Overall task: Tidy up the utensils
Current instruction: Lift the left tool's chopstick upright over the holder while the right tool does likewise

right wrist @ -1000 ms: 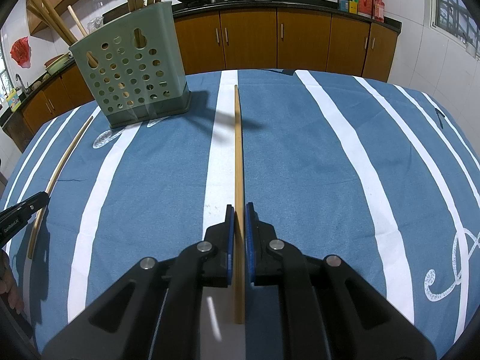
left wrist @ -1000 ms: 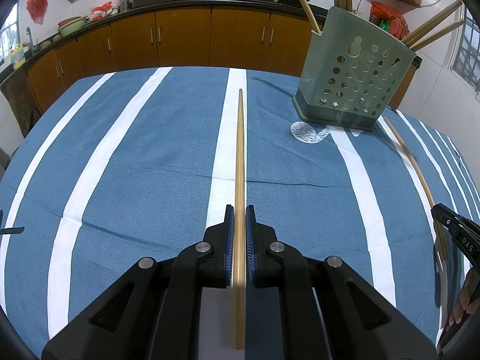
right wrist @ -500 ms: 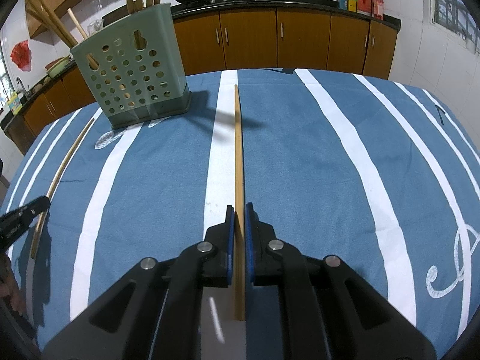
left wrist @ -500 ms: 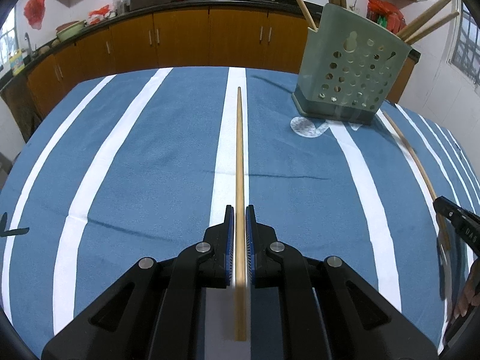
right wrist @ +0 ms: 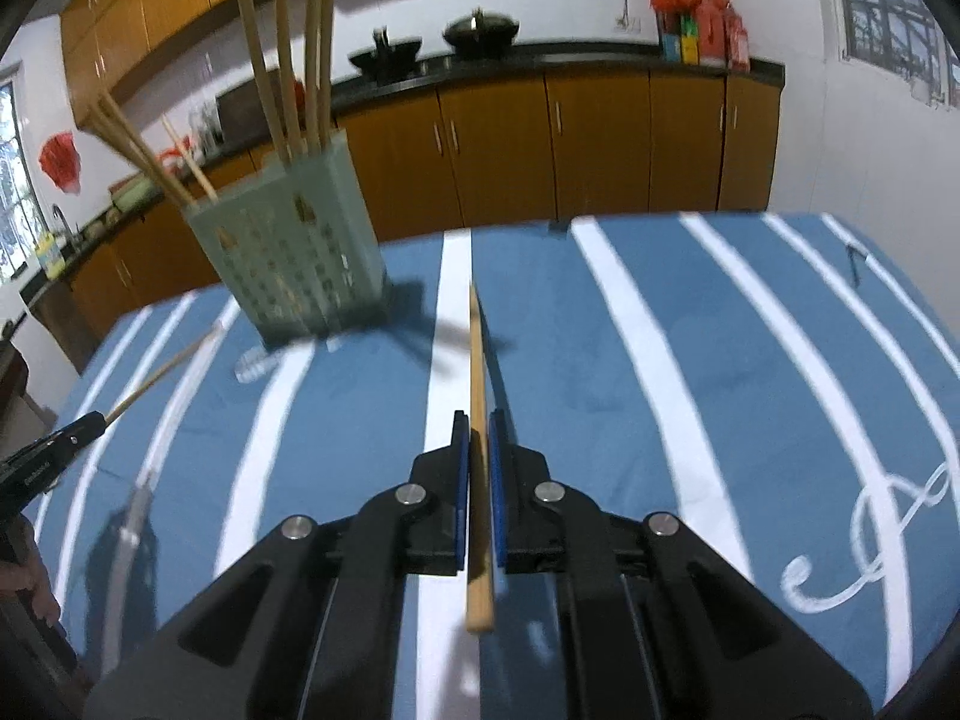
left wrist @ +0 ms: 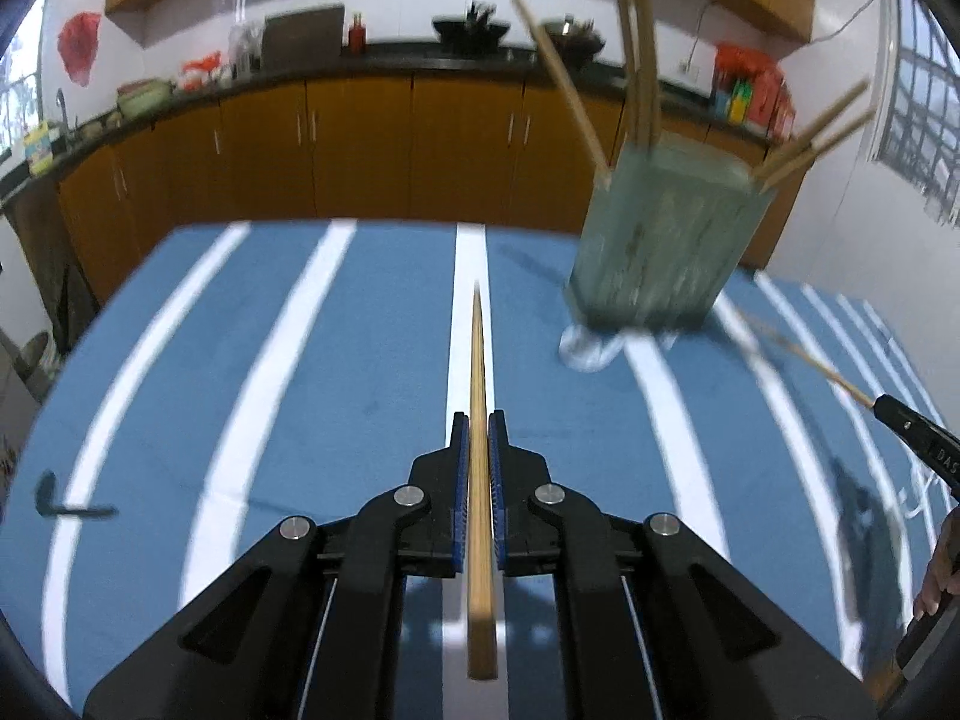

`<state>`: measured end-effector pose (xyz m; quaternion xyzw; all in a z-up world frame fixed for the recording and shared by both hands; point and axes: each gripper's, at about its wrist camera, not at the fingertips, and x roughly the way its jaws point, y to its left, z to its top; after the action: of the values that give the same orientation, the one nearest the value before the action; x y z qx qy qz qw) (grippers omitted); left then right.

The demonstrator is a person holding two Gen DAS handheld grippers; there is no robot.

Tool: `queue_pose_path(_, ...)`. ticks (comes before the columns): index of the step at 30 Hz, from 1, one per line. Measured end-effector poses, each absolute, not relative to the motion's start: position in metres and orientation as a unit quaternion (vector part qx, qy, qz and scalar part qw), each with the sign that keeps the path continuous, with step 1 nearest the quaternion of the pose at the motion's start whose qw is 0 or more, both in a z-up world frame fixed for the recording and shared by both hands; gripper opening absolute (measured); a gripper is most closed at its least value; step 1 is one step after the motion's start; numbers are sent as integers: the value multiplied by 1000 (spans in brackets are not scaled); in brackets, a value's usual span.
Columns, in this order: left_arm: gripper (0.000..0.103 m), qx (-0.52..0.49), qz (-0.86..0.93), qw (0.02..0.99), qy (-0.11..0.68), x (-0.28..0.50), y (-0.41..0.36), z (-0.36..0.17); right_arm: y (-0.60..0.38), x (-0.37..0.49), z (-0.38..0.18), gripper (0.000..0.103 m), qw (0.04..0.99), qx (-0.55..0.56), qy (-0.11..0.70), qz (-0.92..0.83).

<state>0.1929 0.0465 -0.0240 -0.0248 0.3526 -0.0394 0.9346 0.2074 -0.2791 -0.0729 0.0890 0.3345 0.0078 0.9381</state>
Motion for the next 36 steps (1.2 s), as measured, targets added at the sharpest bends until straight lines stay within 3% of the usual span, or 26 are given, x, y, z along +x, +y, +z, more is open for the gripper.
queue_pose_path(14, 7, -32, -52, 964, 257, 198, 55, 64, -290, 193, 31, 7, 974, 90, 204, 28)
queue_pose_path(27, 7, -45, -114, 981, 151, 199, 15, 155, -266, 195, 143, 7, 980, 112, 97, 130)
queue_pose_path(36, 7, -69, -93, 990, 80, 242, -17, 173, -237, 259, 137, 7, 982, 67, 144, 106)
